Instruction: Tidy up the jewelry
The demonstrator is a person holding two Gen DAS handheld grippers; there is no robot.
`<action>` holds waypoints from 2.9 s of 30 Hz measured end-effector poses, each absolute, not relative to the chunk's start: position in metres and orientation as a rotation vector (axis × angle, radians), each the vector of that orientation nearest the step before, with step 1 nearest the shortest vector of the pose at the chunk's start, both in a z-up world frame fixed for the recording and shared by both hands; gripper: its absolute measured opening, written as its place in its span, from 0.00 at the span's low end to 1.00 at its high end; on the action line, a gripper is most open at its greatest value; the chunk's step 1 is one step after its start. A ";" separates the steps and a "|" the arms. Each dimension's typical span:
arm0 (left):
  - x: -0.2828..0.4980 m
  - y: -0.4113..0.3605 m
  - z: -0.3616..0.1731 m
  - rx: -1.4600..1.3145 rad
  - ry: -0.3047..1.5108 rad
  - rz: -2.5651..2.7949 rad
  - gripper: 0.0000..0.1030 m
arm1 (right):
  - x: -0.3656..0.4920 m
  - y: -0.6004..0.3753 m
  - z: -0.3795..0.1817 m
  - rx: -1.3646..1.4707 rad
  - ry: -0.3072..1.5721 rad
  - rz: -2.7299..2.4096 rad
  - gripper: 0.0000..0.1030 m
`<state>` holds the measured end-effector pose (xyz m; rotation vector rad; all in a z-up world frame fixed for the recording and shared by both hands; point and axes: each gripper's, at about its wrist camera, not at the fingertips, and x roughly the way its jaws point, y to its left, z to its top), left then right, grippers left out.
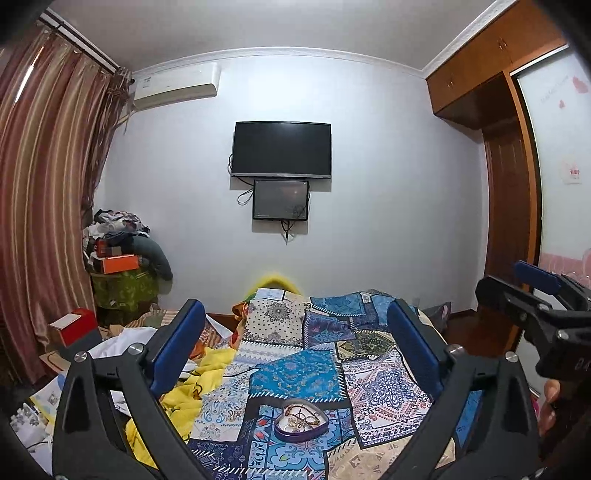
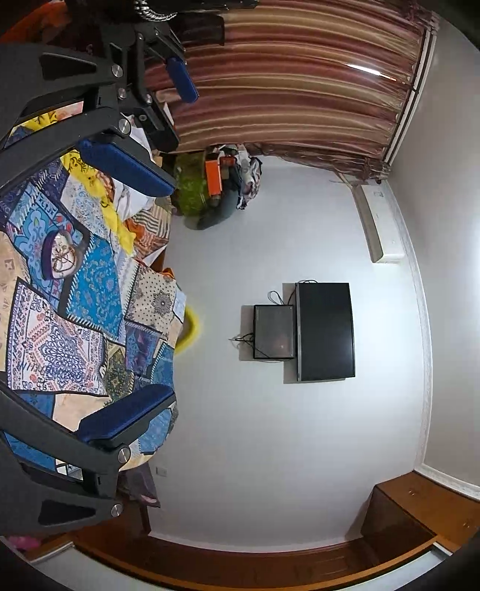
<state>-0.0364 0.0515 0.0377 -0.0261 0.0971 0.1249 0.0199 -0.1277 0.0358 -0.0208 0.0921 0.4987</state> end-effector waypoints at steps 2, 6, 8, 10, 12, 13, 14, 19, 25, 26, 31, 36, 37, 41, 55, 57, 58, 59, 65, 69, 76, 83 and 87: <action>-0.038 0.049 0.037 -0.016 0.100 0.124 0.97 | 0.018 -0.128 0.035 -0.022 0.093 0.502 0.98; -0.037 0.046 0.035 -0.005 0.101 0.129 0.97 | 0.015 -0.130 0.032 -0.024 0.096 0.506 0.98; -0.037 0.046 0.035 -0.009 0.103 0.128 0.97 | 0.014 -0.132 0.032 -0.027 0.098 0.507 0.98; -0.036 0.046 0.034 -0.015 0.106 0.128 0.97 | 0.013 -0.133 0.031 -0.031 0.097 0.505 0.98; -0.035 0.046 0.034 -0.017 0.108 0.128 0.97 | 0.013 -0.133 0.031 -0.032 0.099 0.503 0.98; -0.035 0.046 0.034 -0.019 0.110 0.127 0.97 | 0.013 -0.134 0.031 -0.032 0.101 0.503 0.98; -0.034 0.047 0.035 -0.020 0.111 0.124 0.97 | 0.013 -0.135 0.032 -0.031 0.103 0.503 0.98; -0.033 0.045 0.034 -0.013 0.114 0.123 0.99 | 0.014 -0.136 0.031 -0.024 0.118 0.504 0.98; -0.032 0.047 0.033 -0.019 0.118 0.125 0.99 | 0.014 -0.135 0.031 -0.025 0.128 0.503 0.98; -0.031 0.047 0.033 -0.021 0.120 0.126 0.99 | 0.014 -0.135 0.031 -0.025 0.130 0.503 0.98; -0.029 0.049 0.031 -0.025 0.123 0.131 0.99 | 0.015 -0.139 0.031 -0.016 0.136 0.504 0.98; -0.029 0.048 0.030 -0.025 0.124 0.131 0.99 | 0.016 -0.140 0.031 -0.015 0.139 0.503 0.98; -0.029 0.049 0.030 -0.026 0.124 0.131 0.99 | 0.016 -0.140 0.031 -0.015 0.139 0.502 0.98; -0.028 0.050 0.030 -0.030 0.127 0.132 0.99 | 0.016 -0.140 0.032 -0.016 0.139 0.503 0.98; -0.026 0.052 0.030 -0.041 0.130 0.133 1.00 | 0.015 -0.140 0.031 -0.014 0.139 0.505 0.98; -0.025 0.052 0.029 -0.048 0.133 0.132 1.00 | 0.015 -0.139 0.032 -0.015 0.140 0.505 0.98; -0.024 0.053 0.028 -0.050 0.135 0.130 1.00 | 0.015 -0.139 0.032 -0.013 0.140 0.505 0.98; -0.023 0.053 0.028 -0.052 0.137 0.130 1.00 | 0.015 -0.140 0.032 -0.012 0.142 0.505 0.98; -0.020 0.054 0.026 -0.061 0.148 0.109 1.00 | 0.015 -0.138 0.030 -0.010 0.147 0.505 0.98; -0.019 0.056 0.026 -0.064 0.158 0.094 1.00 | 0.016 -0.138 0.030 -0.011 0.149 0.505 0.98; -0.016 0.055 0.025 -0.064 0.171 0.084 1.00 | 0.017 -0.138 0.030 -0.009 0.151 0.505 0.98; -0.016 0.055 0.024 -0.066 0.172 0.082 1.00 | 0.018 -0.138 0.028 -0.004 0.158 0.502 0.98; -0.016 0.055 0.023 -0.065 0.173 0.079 1.00 | 0.019 -0.138 0.028 -0.004 0.160 0.502 0.98</action>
